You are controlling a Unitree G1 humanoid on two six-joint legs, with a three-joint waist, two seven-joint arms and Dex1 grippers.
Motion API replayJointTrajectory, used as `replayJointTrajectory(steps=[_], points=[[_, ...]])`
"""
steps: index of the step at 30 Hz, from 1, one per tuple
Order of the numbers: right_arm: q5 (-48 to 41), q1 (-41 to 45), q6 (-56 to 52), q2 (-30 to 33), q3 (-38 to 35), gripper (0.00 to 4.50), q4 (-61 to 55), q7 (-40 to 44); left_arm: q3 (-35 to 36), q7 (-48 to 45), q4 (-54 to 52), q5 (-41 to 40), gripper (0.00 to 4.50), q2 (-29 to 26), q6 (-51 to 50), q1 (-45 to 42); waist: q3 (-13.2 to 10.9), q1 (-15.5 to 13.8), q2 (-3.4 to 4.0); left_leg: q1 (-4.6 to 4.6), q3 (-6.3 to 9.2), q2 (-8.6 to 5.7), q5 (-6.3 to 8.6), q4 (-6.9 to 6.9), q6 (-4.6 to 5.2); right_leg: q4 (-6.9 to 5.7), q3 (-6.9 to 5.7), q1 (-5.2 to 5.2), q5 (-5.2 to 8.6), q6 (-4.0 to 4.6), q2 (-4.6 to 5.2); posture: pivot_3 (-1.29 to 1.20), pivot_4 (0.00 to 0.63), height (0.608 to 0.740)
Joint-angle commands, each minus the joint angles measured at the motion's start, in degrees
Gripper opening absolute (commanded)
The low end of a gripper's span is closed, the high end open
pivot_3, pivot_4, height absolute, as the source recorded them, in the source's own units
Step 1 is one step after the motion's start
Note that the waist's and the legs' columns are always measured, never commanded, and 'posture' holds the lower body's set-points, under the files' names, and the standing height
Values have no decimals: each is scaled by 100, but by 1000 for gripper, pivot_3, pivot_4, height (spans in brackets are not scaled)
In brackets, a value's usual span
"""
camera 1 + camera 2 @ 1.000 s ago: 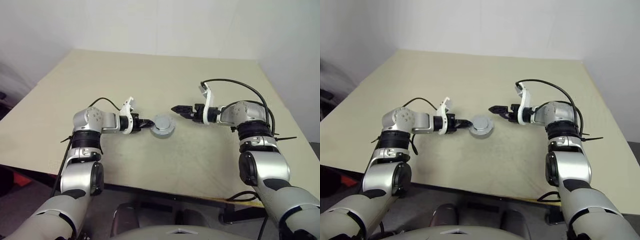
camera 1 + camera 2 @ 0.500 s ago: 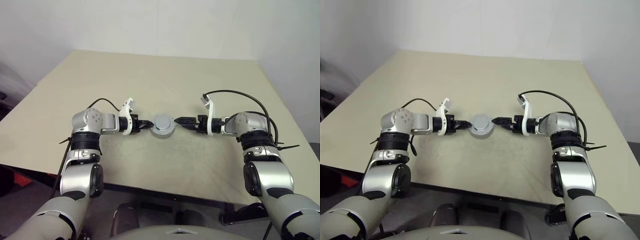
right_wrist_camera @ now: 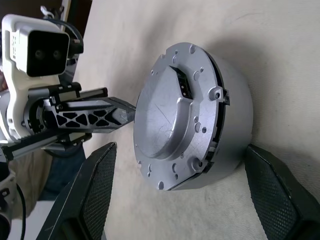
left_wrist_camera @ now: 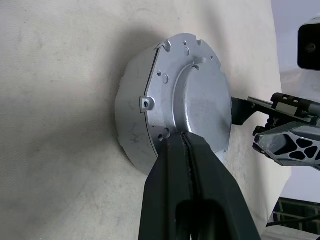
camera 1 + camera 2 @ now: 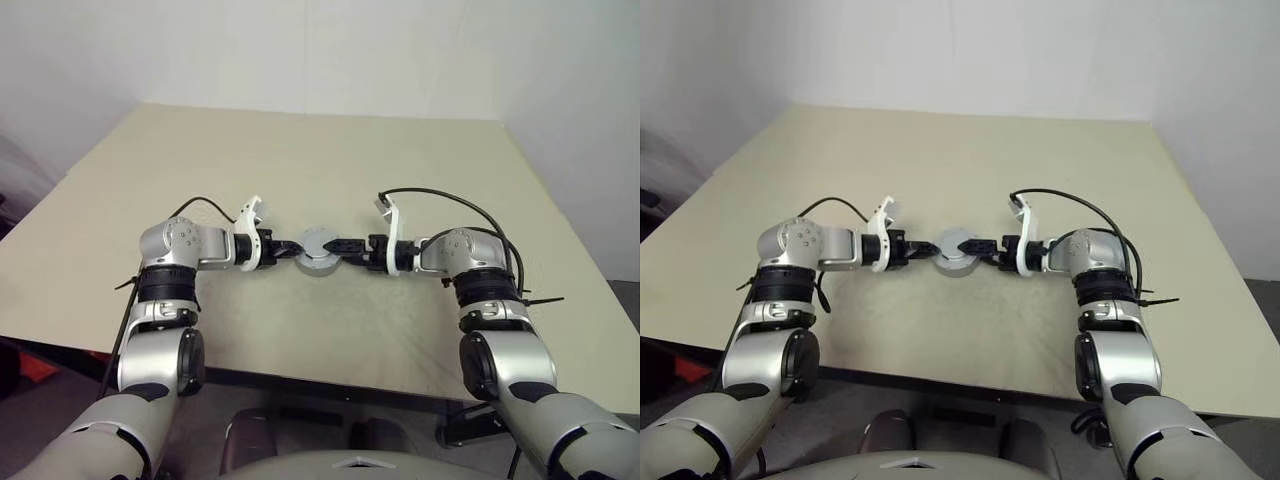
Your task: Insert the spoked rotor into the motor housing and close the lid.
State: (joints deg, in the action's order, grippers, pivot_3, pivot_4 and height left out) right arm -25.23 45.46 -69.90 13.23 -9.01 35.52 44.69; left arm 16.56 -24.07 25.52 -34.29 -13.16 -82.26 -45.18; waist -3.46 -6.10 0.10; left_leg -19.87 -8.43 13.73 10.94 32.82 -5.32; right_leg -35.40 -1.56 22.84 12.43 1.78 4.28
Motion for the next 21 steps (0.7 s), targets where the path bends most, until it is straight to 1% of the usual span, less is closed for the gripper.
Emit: replayJointTrajectory(steps=[1,6,13,21], points=[[-210,30,-180,-419,-6,4483,143,-141,17,20,-162,-43,0,20,-8,-50,0,38,0,0,0,0,0,0,0,0,0,0,0,0,0,0,0,740],[-375,120,-331,-778,-300,4483,48,-370,18,23,-147,-26,0,42,7,-69,0,87,-1,10,0,0,-6,-4,-10,-6,3,0,0,0,-2,0,0,740],[-406,354,-253,-1032,-695,4483,195,-649,37,26,-157,-2,0,40,9,-70,0,102,-1,19,0,2,-19,-25,-31,-9,5,4,0,1,-7,0,0,740],[-412,425,-175,-1327,-860,4483,229,-831,42,11,-166,24,0,25,15,-89,0,102,0,14,0,1,-25,-43,-40,1,3,12,0,2,-8,0,0,740]])
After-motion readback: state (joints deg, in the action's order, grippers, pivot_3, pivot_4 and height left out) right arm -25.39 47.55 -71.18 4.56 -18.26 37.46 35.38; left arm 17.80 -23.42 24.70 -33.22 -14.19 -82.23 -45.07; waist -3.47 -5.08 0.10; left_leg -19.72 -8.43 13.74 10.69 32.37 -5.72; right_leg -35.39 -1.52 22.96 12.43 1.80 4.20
